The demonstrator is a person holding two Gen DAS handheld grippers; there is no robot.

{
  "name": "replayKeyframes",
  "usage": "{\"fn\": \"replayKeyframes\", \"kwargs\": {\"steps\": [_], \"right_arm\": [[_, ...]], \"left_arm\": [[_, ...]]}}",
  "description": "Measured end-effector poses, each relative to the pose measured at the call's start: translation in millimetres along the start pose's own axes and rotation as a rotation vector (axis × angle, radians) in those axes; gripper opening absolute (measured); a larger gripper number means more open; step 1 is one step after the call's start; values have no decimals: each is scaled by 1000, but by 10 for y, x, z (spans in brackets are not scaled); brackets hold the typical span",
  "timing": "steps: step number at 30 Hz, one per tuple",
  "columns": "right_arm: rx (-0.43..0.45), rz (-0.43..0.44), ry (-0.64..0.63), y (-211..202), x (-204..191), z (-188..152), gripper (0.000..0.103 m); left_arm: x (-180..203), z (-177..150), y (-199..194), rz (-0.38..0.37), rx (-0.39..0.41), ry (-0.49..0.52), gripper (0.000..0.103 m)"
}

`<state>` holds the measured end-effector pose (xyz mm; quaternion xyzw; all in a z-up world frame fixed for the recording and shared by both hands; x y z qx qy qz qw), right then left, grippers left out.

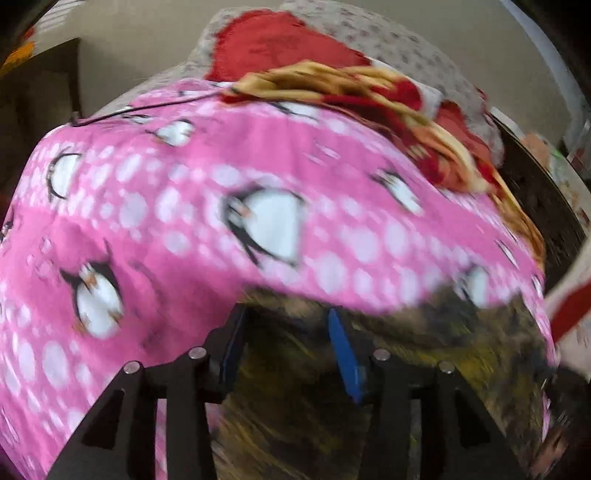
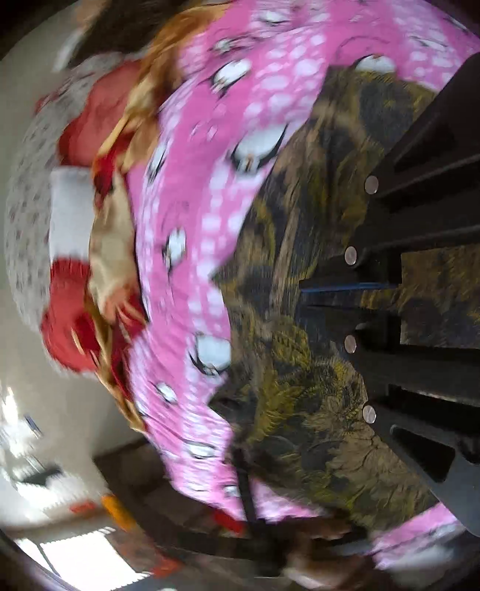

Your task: Fold small clothes

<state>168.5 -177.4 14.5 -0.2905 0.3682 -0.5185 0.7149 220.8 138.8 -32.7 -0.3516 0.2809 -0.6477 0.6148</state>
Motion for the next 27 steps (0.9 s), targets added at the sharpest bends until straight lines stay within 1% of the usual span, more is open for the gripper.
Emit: {"fn": "replayKeyframes", "kwargs": {"steps": [1,2,3,4,5,7,9,10,11,12,13,14,15,17,19,20,23,25,27], "right_arm": [[-23,-34,1,120,17,-15,0],[-56,-75,20,247,72,-54,0],[-72,-84,38,319,129,-89,0],[-49,-59,62,340,182,-121,0],[-13,-39,72,327,213,-156,0],[38,-31,61,295,236,-233,0],[62,-36,54,272,239,-281,0],[62,-43,48,272,230,-285,0],[63,-46,41,265,223,-295,0],[65,-48,38,255,216,-306,0],[66,-48,37,259,219,-299,0],[65,-49,37,257,216,-305,0],[64,-52,37,251,220,-310,0],[57,-62,31,244,215,-312,0],[28,-73,38,281,149,-243,0],[18,-78,44,292,136,-223,2],[25,-106,20,298,65,-246,8],[60,-129,-18,312,19,-296,9],[78,-135,-28,313,9,-328,10]], "left_arm": [[-123,40,-1,40,7,-36,46],[-225,64,-8,34,10,-72,42],[-285,78,-27,41,6,-89,39],[-320,83,-70,63,9,-91,36],[-347,82,-163,99,36,-86,36],[-344,54,-301,102,75,-77,36],[-221,-5,-439,39,98,-65,35],[-110,-32,-499,4,108,-42,36],[28,-66,-553,-28,117,-6,37],[244,-129,-600,-69,119,53,39],[404,-154,-599,-95,114,89,43],[600,-210,-584,-128,103,130,48],[728,-261,-565,-145,95,151,49],[930,-308,-447,-146,66,186,51],[1102,-388,-253,-136,4,207,51],[1161,-414,-173,-143,-17,204,51],[1241,-378,-4,-111,-19,173,53],[1224,-302,102,-96,-5,155,54],[1210,-282,169,-102,10,148,56]]}}
Point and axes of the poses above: each gripper's, at about its wrist camera, not at the fingertips, and y roughly the way its jaws point, x to its right, z to its top, the point moved 3 cm from there along y, roughly the way its jaws point, and after that the axes turned 11 degrees about y, right-handed, at the moved point
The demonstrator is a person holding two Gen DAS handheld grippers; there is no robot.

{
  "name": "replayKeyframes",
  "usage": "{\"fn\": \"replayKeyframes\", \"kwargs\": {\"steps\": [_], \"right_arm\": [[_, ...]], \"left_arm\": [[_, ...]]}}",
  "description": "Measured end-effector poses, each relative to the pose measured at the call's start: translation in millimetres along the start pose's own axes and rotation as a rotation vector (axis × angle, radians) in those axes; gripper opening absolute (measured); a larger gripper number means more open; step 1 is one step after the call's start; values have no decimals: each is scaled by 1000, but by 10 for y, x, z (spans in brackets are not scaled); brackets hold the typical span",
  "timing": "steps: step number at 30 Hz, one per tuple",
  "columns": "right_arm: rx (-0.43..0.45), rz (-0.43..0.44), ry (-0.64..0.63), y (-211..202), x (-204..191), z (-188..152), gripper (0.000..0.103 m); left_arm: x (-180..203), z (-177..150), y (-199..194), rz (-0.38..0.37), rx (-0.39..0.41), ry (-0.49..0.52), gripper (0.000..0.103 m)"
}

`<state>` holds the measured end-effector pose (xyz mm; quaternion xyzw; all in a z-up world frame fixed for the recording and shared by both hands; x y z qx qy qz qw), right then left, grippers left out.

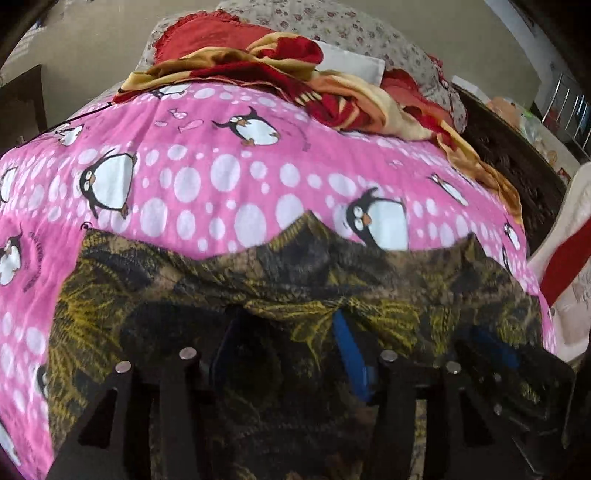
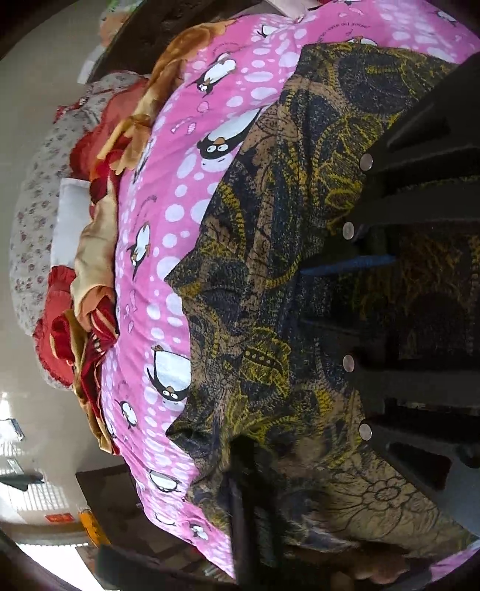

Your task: Fold small clothes

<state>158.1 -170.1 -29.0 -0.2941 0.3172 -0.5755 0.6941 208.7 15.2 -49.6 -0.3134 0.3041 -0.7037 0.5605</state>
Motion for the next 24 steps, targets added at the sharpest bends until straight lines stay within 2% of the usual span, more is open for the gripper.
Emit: {"fn": "replayKeyframes", "kwargs": {"steps": [4,8,10,12,13,15,17,19,21,22,24], "right_arm": [[-6,4,5,16,12,1,10],[-46,4,-3,-78,15,90,10],[24,-2,30,-302,156,175,10],[68,-57,92,-464,437,233,10],[60,-107,145,-480,642,242,10],[-20,-152,228,-339,1010,207,10],[-82,-94,283,-198,1180,151,10],[-83,-85,276,-222,1181,187,11],[-87,-140,218,-294,1067,239,11],[-73,-166,190,-382,981,261,11],[-29,-143,161,-603,804,246,11]], "left_arm": [[44,-17,-8,28,17,41,58],[-18,1,-187,-8,3,21,58],[-107,-44,-382,-5,26,42,58],[-251,-138,-552,14,46,34,58],[-309,-179,-580,20,44,20,59],[-452,-288,-550,23,23,-30,60],[-508,-402,-440,9,3,-36,60],[-408,-446,-457,43,42,42,67],[-291,-456,-514,95,34,96,68],[-265,-462,-550,99,36,100,68],[-233,-515,-682,61,59,81,68]]}}
Point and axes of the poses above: each gripper's, at about its wrist camera, not at the fingertips, and y roughly the way its jaws point, x to its right, z to its top, the point moved 3 cm from there along y, roughly the way its jaws point, and after that the axes turned 11 degrees about y, right-handed, at the moved point
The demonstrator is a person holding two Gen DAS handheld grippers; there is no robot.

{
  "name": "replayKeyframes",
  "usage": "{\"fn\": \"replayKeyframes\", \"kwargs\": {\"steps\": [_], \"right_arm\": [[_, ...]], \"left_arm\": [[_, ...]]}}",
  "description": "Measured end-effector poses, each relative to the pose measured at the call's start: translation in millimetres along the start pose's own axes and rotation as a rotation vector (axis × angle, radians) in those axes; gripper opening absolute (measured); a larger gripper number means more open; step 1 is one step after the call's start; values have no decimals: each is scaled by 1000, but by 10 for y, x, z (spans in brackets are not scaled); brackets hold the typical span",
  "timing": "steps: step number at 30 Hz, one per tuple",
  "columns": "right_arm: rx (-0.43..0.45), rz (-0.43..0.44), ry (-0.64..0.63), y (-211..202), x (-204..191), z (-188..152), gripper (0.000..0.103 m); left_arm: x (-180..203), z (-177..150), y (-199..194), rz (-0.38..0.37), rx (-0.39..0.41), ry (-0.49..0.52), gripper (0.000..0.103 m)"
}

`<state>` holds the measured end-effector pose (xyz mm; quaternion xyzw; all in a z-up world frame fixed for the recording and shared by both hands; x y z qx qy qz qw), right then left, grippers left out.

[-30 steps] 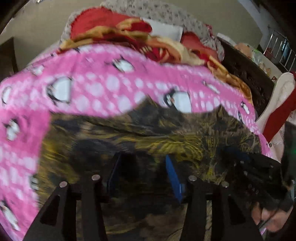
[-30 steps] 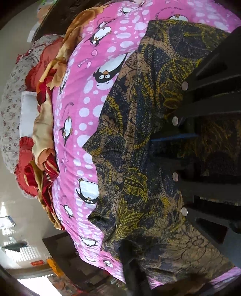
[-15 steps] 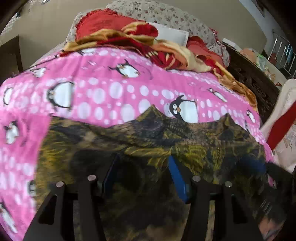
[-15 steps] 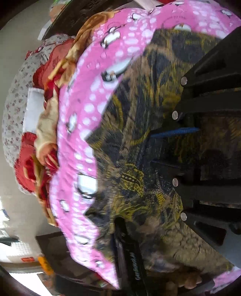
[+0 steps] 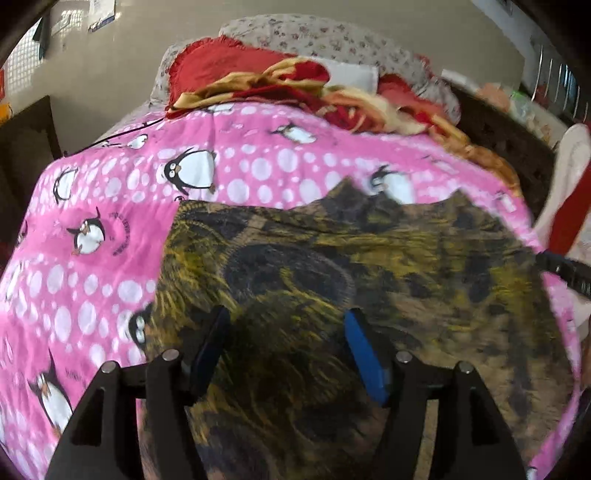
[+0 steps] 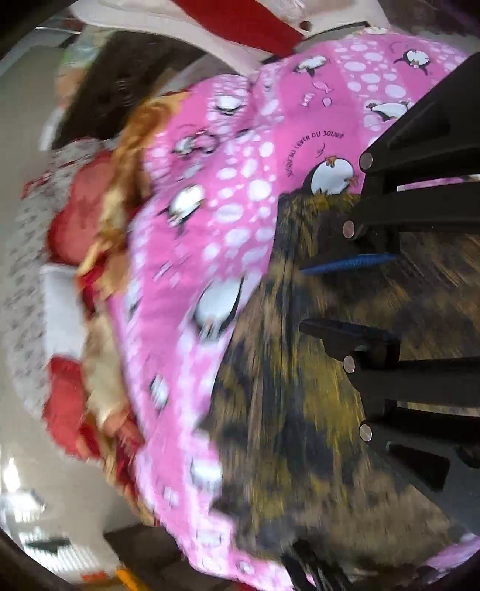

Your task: Fold small clothes

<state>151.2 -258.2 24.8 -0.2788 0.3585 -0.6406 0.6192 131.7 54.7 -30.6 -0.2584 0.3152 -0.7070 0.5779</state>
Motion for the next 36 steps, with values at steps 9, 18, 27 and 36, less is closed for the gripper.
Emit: {"fn": "replayKeyframes", "kwargs": {"steps": [9,18,27,36], "right_arm": [[-1,56,10,-619,-405,-987,13],[-7,71,52,-391,-292,-1376,21],[33,75,42,-427,-292,-1430,21],[31,66,39,-427,-308,-1422,22]], "left_arm": [[183,-453,-366,-45,-1,-15,79],[382,-542,-168,-33,-45,84,103],[450,-559,-163,25,-37,121,103],[459,-557,-145,29,-37,118,103]]}}
Point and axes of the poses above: each gripper's, at about its wrist camera, not at the fingertips, and y roughly the way its jaws point, x to its right, z to its top, the point moved 3 cm from there along y, roughly the way its jaws point, and after that the axes turned 11 degrees about y, right-handed, at the moved point
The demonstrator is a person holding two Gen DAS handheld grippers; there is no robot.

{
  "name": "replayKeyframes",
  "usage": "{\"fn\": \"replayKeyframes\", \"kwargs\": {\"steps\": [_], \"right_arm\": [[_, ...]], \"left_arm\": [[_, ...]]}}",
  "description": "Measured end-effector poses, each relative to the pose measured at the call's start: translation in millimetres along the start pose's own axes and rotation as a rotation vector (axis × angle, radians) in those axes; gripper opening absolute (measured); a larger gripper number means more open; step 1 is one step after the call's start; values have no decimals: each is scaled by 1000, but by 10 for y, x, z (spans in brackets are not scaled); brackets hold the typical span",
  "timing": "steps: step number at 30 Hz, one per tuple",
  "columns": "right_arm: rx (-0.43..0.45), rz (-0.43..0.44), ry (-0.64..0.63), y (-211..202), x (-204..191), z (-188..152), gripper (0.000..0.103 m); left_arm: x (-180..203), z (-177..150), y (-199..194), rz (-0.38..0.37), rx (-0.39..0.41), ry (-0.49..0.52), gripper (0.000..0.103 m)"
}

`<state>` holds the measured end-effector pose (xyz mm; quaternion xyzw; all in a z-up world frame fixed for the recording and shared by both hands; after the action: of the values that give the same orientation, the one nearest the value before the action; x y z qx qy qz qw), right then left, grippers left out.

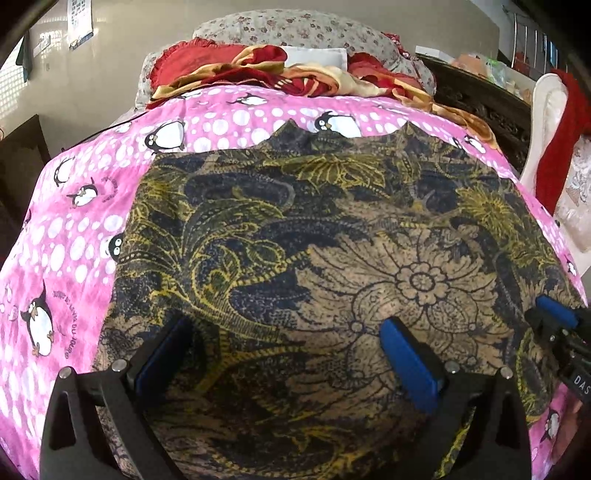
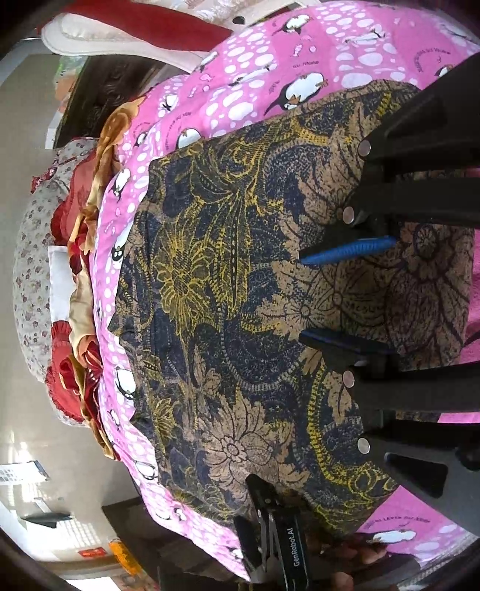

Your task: Fold small clothes

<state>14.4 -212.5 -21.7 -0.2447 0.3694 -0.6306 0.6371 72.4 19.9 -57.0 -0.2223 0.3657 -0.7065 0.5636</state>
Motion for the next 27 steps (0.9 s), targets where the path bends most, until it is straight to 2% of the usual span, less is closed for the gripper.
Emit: {"fn": "replayKeyframes", "kwargs": {"steps": [5,10,15,17,20,23,25,26,27], "right_arm": [[-1,67,59,14,79,-2,23],[9,76,62,1,94,-11,23],[12,79,63,-6,101,-13,23],[12,79,63,-9,97,-13,23],[13,80,64,-12,98,-16,23],[16,81,64,-15,97,-13,23],[12,78,64,-16,97,-14,23],[6,74,62,-21,97,-6,23],[-5,62,57,-29,77,13,23]], "left_arm": [[-23,1,2,-1,3,0,103],[-55,-5,-53,-49,21,-18,103],[-242,-74,-480,-114,79,-52,100],[-332,-174,-718,-136,116,-60,100],[-456,-434,-965,-198,129,-107,100],[-441,-615,-915,-277,89,-131,100],[-456,-718,-786,-272,39,-159,98],[-498,-760,-734,-277,22,-188,93],[-516,-775,-743,-283,32,-202,93]]}}
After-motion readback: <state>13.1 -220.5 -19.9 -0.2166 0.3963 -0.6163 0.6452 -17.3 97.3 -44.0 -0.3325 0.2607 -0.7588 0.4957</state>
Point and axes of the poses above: each gripper's, at about its wrist camera, not at the fingertips, and y roughly the way its jaws point, x to its right, z to its top, the point moved 3 cm from there along y, roughly the way its jaws point, and after that the axes turned 11 degrees about y, right-handed, at the moved point
